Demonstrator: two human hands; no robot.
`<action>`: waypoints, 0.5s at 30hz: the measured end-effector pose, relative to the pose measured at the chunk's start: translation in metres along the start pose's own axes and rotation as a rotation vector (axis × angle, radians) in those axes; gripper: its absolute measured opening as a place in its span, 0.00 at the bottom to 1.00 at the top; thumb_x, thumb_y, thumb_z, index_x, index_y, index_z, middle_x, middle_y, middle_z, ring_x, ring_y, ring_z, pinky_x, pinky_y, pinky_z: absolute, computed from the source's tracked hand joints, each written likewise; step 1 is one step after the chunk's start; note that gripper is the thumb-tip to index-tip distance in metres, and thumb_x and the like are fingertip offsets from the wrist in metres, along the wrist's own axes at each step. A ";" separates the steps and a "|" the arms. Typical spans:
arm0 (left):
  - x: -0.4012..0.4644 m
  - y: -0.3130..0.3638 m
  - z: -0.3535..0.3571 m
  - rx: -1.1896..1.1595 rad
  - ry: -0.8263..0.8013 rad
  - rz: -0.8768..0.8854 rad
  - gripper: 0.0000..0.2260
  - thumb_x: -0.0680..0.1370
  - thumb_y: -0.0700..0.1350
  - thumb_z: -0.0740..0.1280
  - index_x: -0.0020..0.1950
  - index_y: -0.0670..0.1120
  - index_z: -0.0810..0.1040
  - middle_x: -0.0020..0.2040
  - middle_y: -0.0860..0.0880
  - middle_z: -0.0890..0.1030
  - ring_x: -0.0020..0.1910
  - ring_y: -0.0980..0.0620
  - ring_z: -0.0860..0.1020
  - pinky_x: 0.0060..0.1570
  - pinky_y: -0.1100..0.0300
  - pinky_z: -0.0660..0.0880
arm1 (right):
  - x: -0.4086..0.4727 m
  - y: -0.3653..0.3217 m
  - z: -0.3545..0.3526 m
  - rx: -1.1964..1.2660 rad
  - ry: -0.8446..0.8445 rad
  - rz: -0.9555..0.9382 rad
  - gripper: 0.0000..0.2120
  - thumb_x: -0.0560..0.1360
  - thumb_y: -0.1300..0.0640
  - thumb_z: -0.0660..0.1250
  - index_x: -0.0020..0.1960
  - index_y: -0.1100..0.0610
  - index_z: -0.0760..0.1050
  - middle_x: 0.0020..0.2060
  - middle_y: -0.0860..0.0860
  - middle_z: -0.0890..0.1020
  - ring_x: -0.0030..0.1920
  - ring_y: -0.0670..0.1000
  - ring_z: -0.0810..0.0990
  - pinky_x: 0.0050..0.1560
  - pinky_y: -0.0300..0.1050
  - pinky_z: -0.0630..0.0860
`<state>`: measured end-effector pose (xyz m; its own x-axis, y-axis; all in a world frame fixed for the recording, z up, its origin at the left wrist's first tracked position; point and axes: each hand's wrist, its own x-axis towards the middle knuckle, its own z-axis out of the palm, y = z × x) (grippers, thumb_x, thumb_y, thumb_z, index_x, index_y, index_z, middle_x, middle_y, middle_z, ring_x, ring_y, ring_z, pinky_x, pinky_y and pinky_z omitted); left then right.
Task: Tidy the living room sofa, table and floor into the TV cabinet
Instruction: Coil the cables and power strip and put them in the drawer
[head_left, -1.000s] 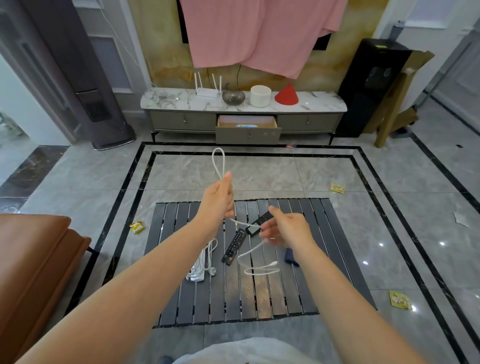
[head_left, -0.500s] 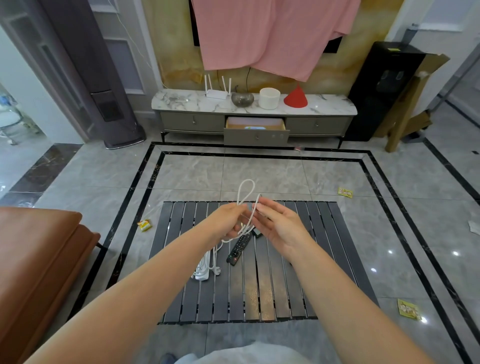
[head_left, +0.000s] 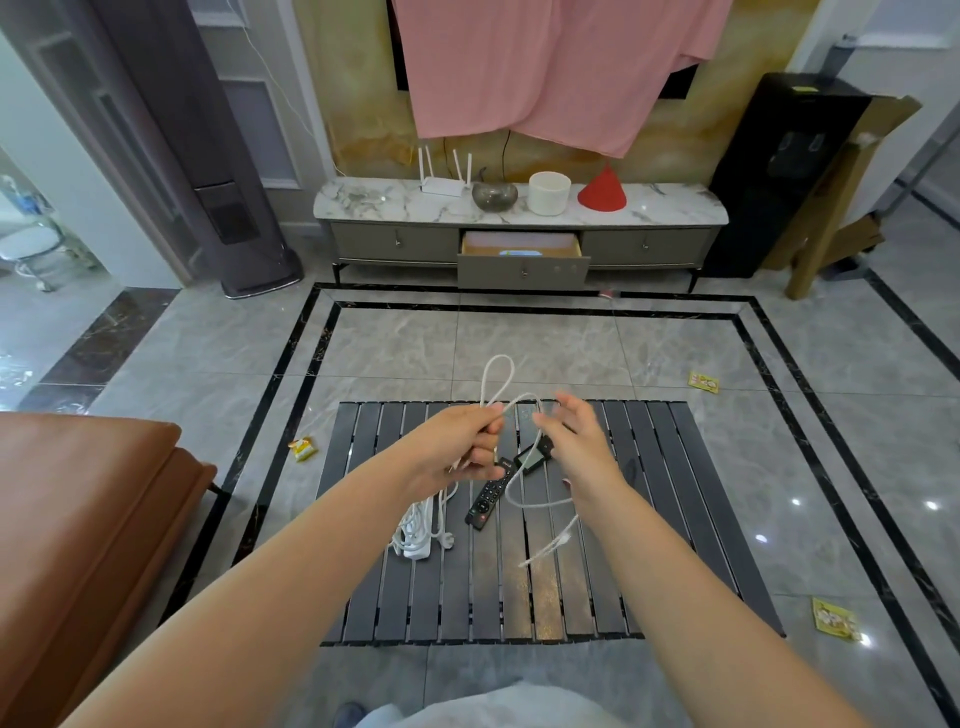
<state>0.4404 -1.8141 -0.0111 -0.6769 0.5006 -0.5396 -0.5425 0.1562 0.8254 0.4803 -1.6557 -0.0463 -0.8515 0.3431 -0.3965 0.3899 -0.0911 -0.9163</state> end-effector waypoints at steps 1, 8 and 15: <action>-0.001 0.000 0.000 -0.031 -0.005 -0.018 0.16 0.85 0.50 0.57 0.38 0.49 0.67 0.30 0.53 0.60 0.25 0.57 0.59 0.26 0.66 0.71 | 0.002 0.001 0.002 0.010 -0.076 0.068 0.18 0.81 0.56 0.64 0.69 0.50 0.70 0.60 0.48 0.76 0.61 0.49 0.75 0.63 0.47 0.71; 0.002 -0.002 -0.008 0.087 0.057 0.013 0.18 0.82 0.55 0.61 0.35 0.49 0.70 0.28 0.53 0.60 0.24 0.56 0.55 0.21 0.65 0.53 | -0.006 0.009 0.015 0.135 -0.290 0.143 0.14 0.84 0.57 0.56 0.59 0.56 0.80 0.48 0.53 0.82 0.46 0.51 0.80 0.44 0.43 0.77; 0.004 -0.012 -0.010 0.663 0.044 0.013 0.17 0.77 0.57 0.69 0.46 0.43 0.77 0.29 0.50 0.62 0.25 0.53 0.61 0.25 0.63 0.60 | -0.010 -0.010 0.010 0.088 -0.210 -0.065 0.06 0.79 0.63 0.67 0.50 0.57 0.83 0.36 0.54 0.84 0.37 0.50 0.82 0.39 0.41 0.81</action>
<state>0.4388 -1.8228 -0.0246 -0.7089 0.4728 -0.5234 -0.1227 0.6481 0.7516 0.4818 -1.6672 -0.0338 -0.9317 0.1502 -0.3308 0.3073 -0.1598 -0.9381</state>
